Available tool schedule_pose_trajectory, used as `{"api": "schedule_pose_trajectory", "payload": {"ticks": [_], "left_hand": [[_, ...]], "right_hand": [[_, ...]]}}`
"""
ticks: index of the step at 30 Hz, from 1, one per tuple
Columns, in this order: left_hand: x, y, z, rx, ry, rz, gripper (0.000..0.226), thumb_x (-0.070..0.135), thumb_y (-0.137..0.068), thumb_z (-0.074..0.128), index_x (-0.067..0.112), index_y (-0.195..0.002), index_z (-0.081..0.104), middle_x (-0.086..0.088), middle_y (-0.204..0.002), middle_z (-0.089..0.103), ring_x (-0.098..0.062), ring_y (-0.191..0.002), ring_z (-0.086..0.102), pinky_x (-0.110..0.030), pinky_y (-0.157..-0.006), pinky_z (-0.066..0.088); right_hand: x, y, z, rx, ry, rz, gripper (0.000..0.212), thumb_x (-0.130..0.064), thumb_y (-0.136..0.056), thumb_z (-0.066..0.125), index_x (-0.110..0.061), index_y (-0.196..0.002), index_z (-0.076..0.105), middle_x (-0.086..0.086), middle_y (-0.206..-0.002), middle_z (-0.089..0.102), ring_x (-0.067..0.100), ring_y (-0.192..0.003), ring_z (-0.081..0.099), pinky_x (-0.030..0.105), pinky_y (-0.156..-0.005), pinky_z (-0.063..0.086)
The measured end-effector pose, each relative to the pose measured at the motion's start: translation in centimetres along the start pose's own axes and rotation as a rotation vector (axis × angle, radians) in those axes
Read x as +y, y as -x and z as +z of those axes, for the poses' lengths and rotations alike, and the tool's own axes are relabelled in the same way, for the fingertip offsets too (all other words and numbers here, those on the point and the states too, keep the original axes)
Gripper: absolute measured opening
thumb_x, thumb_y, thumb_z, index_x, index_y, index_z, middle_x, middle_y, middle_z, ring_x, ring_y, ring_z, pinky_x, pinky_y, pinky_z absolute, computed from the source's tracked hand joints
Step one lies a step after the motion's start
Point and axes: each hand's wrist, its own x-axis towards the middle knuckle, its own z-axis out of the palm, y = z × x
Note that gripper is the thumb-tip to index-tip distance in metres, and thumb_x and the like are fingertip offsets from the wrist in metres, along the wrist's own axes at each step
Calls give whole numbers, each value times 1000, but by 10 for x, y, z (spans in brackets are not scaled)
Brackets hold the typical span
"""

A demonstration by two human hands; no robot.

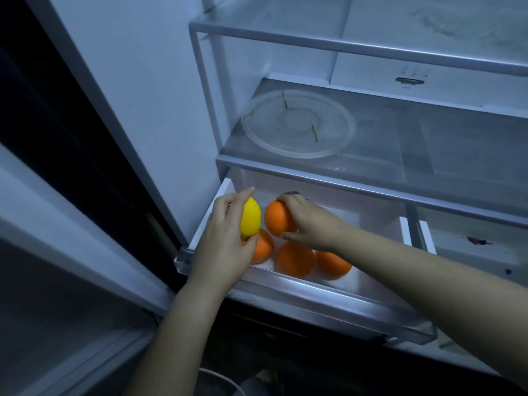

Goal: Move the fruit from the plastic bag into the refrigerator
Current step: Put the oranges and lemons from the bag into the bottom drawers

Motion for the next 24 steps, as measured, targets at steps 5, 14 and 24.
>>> {"api": "schedule_pose_trajectory", "payload": {"ticks": [5,14,24], "left_hand": [[-2,-1,1,-13,-9,2,79,11,-78,68,42,-139,30,11,-131,33,-13,-115,47,-36,-82,51],[-3,0,3,-8,-29,19,77,13,-78,69,41,-139,30,12,-129,32,-13,-116,46,-33,-85,48],[-2,0,4,-7,-46,21,77,15,-77,69,41,-139,30,14,-129,31,-15,-116,46,-35,-85,48]], "right_hand": [[13,-14,19,11,-2,63,77,-29,-74,74,-12,-138,35,12,-139,39,30,-119,48,38,-93,45],[19,-16,45,-30,-71,186,78,-24,-73,74,-9,-138,34,13,-137,38,32,-115,49,37,-90,46],[20,-13,49,-13,-108,205,82,-33,-70,79,-14,-137,37,8,-138,39,28,-117,48,35,-90,45]]}}
